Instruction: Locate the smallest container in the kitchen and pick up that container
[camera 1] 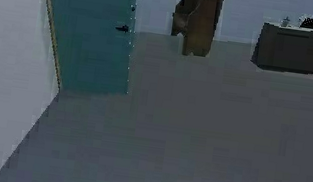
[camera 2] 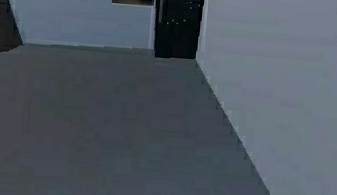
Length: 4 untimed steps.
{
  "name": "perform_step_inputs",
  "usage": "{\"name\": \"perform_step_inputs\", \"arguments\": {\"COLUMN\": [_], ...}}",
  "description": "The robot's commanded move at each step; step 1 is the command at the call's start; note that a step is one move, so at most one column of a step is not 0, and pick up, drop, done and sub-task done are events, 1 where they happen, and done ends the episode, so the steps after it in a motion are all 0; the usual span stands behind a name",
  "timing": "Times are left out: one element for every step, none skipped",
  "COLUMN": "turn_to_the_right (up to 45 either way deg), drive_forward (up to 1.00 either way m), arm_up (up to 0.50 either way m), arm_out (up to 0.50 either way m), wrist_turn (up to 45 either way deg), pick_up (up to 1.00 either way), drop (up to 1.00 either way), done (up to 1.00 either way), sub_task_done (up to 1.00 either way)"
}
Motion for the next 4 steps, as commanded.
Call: {"name": "perform_step_inputs", "arguments": {"turn_to_the_right": [0.0,0.0,0.0,18.0], "drive_forward": [1.0,1.0,0.15,0.0], "arm_up": [0.0,0.0,0.0,0.0], "arm_out": [0.0,0.0,0.0,0.0], "wrist_turn": [0.0,0.0,0.0,0.0], "pick_up": [0.0,0.0,0.0,0.0], "drop": [0.0,0.0,0.0,0.0], "done": [0.0,0.0,0.0,0.0], "sub_task_done": [0.0,0.0,0.0,0.0]}}
